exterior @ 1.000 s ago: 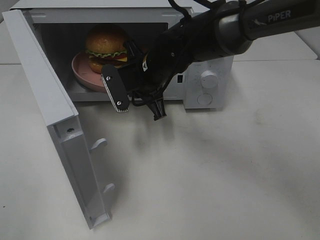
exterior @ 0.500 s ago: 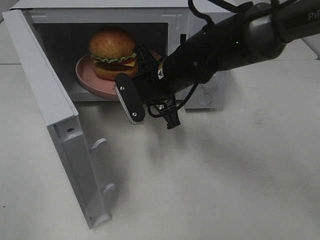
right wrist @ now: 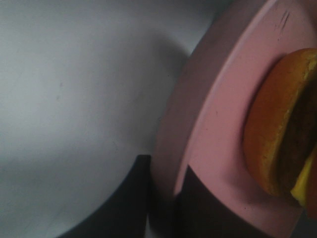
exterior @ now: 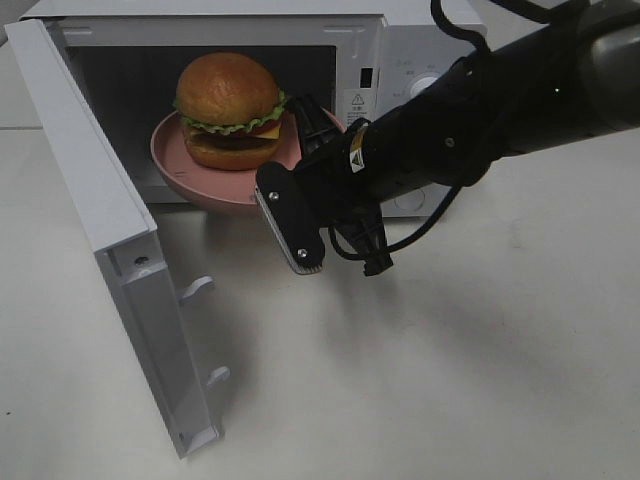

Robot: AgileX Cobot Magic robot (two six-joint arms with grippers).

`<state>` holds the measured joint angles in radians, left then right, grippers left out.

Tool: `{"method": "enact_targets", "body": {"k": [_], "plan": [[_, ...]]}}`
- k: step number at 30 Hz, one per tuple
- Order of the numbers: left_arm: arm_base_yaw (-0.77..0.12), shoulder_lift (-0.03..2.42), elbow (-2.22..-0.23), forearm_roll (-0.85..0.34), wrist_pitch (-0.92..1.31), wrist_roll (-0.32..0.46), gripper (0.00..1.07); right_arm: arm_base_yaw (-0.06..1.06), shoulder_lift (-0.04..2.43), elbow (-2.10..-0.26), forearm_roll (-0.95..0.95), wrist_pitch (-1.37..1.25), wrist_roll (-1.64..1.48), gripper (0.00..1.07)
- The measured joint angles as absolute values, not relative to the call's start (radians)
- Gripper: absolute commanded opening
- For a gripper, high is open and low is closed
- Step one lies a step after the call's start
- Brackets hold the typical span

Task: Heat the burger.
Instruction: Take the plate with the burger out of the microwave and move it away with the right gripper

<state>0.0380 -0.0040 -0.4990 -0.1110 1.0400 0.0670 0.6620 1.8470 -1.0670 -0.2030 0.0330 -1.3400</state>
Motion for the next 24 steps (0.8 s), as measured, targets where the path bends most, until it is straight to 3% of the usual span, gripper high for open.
{"method": "enact_targets", "body": {"k": [24], "plan": [[0.038,-0.004,-0.499,-0.111,1.040,0.067,0.98,0.661,1.570,-0.755,-0.198,0.059,-1.308,0.02]]}}
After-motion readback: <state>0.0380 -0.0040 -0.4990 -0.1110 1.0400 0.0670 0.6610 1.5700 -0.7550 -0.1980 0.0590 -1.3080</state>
